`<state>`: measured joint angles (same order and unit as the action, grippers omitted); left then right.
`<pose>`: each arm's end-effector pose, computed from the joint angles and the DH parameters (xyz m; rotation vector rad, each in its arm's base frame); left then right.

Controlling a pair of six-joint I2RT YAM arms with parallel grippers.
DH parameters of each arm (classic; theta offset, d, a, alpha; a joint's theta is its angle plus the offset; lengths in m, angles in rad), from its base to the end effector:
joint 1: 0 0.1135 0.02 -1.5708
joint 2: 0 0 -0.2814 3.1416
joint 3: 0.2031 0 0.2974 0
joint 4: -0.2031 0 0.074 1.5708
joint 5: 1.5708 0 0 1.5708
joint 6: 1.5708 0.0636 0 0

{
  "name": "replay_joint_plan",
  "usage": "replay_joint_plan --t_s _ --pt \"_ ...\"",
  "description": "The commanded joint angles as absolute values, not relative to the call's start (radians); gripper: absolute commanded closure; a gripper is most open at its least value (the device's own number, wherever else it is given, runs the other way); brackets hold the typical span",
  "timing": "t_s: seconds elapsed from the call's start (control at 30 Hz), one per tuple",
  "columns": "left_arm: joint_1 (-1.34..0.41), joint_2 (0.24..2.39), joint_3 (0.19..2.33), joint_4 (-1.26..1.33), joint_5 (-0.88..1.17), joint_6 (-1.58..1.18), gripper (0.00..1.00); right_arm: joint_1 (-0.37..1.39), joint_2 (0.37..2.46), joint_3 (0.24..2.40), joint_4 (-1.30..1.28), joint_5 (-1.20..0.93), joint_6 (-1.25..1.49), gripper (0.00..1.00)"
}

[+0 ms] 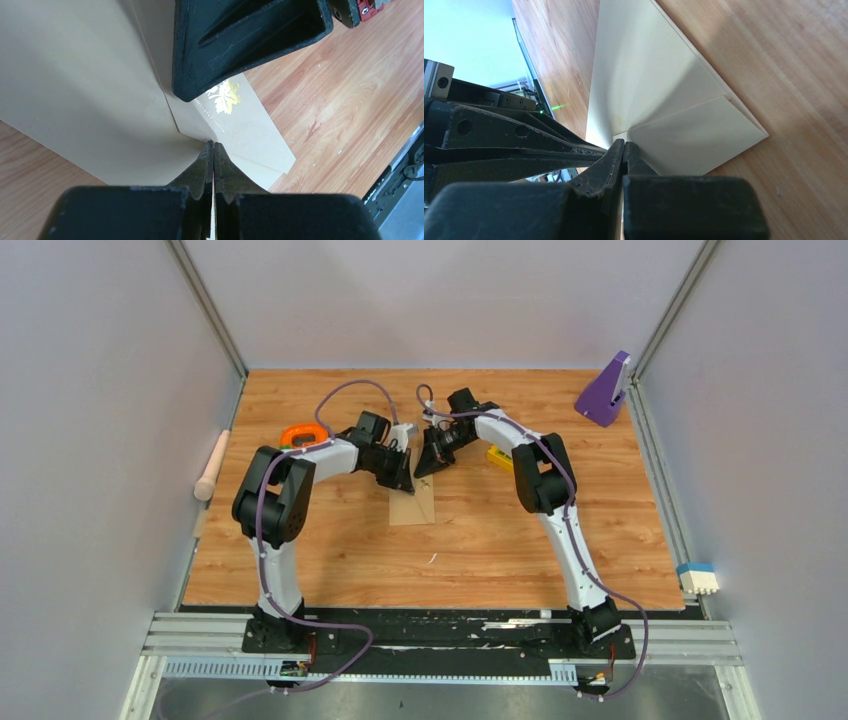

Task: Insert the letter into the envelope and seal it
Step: Seal the envelope flap on the envelope.

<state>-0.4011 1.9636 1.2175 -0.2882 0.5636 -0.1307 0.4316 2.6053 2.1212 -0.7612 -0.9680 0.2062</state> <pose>0.3988 -0.2061 0.1100 0.5606 2.5720 -0.9226 0.5075 0.2914 0.0705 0.5413 -2.6867 -1.5036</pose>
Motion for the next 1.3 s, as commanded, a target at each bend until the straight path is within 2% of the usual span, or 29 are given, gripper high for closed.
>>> replay_joint_plan --t_s 0.0,0.17,0.37,0.67,1.27 --pt "-0.396 1.912 1.247 -0.311 0.568 -0.137 1.00 0.439 2.622 2.095 -0.789 -0.788 0.140 1.00" --pt "-0.316 1.907 1.262 -0.204 0.659 -0.265 1.00 0.439 2.617 2.089 -0.790 -0.787 0.137 1.00" --pt "-0.308 1.921 1.286 -0.124 0.734 -0.329 1.00 0.439 2.619 2.094 -0.791 -0.788 0.137 1.00" --pt "-0.315 2.008 1.283 -0.152 0.741 -0.307 1.00 0.439 2.624 2.103 -0.794 -0.787 0.137 1.00" --pt "-0.348 2.068 1.280 -0.335 0.572 -0.140 1.00 0.439 2.623 2.109 -0.798 -0.775 0.129 1.00"
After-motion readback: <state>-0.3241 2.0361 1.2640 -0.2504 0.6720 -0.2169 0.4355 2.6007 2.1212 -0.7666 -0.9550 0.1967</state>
